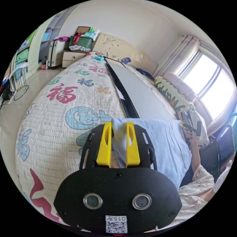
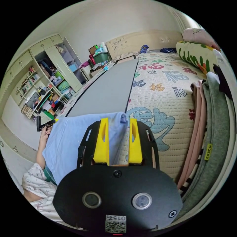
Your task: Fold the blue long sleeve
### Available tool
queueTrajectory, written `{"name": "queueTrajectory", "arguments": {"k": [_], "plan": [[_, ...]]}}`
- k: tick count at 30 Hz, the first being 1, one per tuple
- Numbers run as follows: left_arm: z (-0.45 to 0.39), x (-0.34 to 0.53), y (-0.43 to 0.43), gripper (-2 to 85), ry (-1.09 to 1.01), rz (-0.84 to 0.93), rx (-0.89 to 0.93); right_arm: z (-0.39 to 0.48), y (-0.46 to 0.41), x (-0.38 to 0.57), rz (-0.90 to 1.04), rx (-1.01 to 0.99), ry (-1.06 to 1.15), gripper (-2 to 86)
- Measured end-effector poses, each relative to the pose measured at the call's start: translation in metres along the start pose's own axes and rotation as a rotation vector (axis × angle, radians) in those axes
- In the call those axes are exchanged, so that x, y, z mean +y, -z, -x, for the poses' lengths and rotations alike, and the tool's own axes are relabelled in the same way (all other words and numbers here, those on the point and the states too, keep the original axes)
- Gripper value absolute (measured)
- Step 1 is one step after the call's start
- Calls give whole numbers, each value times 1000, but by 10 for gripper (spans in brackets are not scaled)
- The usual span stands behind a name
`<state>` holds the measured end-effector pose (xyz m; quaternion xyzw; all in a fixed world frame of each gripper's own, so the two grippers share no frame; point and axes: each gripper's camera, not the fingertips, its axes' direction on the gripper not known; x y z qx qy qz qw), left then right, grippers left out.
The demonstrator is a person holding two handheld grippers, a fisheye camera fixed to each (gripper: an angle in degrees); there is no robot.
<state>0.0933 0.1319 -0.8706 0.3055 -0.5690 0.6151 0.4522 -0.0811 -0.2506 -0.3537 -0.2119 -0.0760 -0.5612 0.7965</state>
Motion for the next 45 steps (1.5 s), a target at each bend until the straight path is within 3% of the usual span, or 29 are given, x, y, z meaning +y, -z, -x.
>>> {"name": "queueTrajectory", "arguments": {"k": [7,14,21,29,36,41,45], "plan": [[-16,14,10,19,-81,-150,-54,-6,16,-32,-139,-57,-20,13],[-30,-14,-15,11,-103,-227,-79,5,1,-100,-191,95,-12,5],[-28,-26,-82,12,-131,-175,-123,-4,-55,-139,-86,205,34,8],[-43,-14,-93,11,-169,-162,-140,-9,-54,-148,-127,136,17,6],[-63,-5,-100,10,-160,-162,-226,29,-81,-159,-66,396,146,5],[-89,-4,-112,10,-191,-138,-339,32,-89,-162,-67,446,161,5],[-91,-10,-122,13,-185,-86,-331,25,-99,-169,-11,439,179,6]]}}
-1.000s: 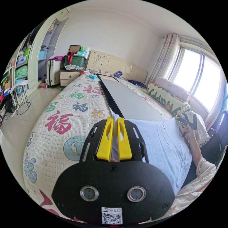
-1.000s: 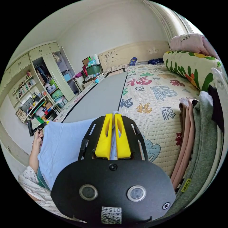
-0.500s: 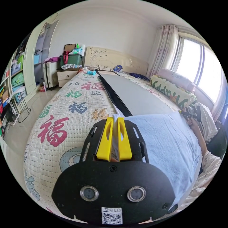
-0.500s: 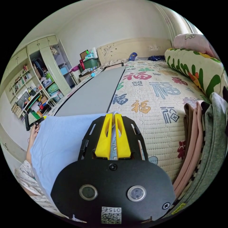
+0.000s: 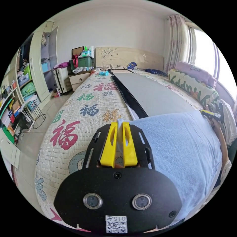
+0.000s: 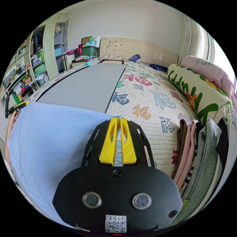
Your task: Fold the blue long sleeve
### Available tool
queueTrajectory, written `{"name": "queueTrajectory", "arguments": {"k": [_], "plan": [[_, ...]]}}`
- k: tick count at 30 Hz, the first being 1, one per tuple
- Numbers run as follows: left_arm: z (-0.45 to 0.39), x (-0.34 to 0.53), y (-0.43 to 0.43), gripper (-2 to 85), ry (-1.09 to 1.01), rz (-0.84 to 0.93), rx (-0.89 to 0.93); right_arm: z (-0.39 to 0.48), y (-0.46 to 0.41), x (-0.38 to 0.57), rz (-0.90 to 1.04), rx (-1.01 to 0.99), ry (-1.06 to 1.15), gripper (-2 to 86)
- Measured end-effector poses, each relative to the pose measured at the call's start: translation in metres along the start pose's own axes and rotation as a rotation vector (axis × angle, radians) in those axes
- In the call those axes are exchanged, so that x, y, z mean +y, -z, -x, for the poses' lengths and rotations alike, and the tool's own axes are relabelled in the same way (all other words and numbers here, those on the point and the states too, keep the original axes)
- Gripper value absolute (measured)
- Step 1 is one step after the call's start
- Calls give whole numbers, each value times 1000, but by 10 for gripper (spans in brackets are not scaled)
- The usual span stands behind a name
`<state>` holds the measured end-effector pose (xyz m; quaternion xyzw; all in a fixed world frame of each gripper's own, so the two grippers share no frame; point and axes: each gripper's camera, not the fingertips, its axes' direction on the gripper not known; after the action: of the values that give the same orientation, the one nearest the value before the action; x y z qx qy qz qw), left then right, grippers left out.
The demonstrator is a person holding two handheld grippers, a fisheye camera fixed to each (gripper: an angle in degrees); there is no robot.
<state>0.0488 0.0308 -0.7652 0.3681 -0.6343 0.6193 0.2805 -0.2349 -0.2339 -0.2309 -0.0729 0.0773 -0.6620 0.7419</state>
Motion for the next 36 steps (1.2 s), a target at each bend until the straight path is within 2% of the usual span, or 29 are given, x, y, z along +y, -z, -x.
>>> {"name": "queueTrajectory", "arguments": {"k": [8,14,21,29,33,36], "plan": [[-15,-17,-14,15,-39,67,0,-48,-11,0,15,-178,-71,12],[-8,-27,-11,17,-24,46,41,-80,-17,11,-11,-276,-104,22],[-34,-48,-12,22,-138,47,-101,-116,-32,31,-43,-381,-151,43],[-5,-78,-13,29,-109,35,-62,-132,-49,64,-99,-387,-170,57],[14,-97,-13,31,-103,18,-48,-141,-48,95,-199,-313,-257,65],[32,-110,-8,30,-92,-17,-26,-133,-34,115,-265,-189,-208,66]]}}
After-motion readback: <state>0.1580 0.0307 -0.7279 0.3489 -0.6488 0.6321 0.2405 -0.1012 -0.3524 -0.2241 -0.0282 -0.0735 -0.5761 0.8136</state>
